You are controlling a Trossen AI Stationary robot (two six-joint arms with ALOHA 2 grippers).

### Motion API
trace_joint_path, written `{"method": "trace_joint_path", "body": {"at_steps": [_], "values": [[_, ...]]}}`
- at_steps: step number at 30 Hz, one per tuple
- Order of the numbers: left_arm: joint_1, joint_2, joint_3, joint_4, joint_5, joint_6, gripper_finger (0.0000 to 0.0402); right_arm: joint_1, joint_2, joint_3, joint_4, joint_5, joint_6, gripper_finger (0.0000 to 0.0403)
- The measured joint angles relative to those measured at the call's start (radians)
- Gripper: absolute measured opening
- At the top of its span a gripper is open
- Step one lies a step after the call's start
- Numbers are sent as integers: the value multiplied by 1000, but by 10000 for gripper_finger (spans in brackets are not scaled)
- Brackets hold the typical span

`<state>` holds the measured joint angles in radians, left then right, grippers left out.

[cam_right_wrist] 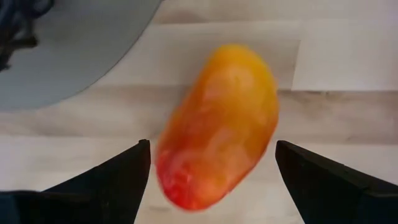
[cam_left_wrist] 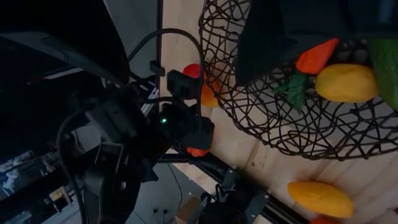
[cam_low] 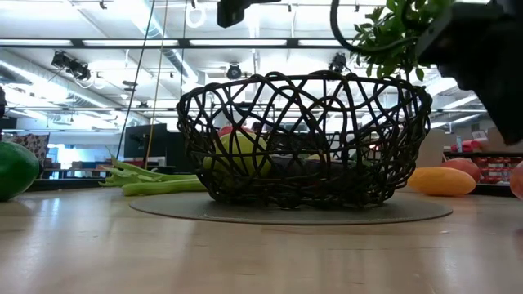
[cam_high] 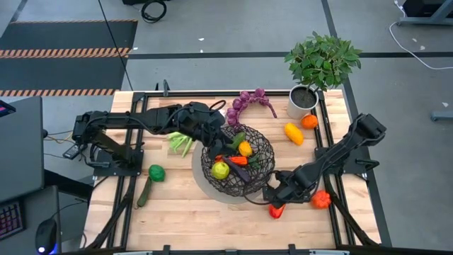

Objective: Build produce basket
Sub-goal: Put the red mango into the black wire basket

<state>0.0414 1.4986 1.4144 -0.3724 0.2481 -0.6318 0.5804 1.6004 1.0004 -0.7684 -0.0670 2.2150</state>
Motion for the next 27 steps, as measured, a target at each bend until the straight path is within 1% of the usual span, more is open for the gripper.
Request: {"method": "trace_joint_path", "body": {"at_steps": [10, 16, 21, 24, 27], "values": [[0, 0, 0, 0, 0, -36, 297, 11, 84, -2, -4, -5, 11, 348], [0, 0, 0, 1, 0, -46, 297, 17, 85, -2, -22, -2, -41, 348], [0, 0, 0, 4, -16, -60, 297, 33, 84, -2, -24, -36, -77, 345], [0, 0, 0, 3, -31, -62, 297, 47, 84, -2, -26, -54, -73, 328], [0, 0, 0, 3, -44, -64, 297, 62, 84, -2, -27, -64, -72, 292]]}}
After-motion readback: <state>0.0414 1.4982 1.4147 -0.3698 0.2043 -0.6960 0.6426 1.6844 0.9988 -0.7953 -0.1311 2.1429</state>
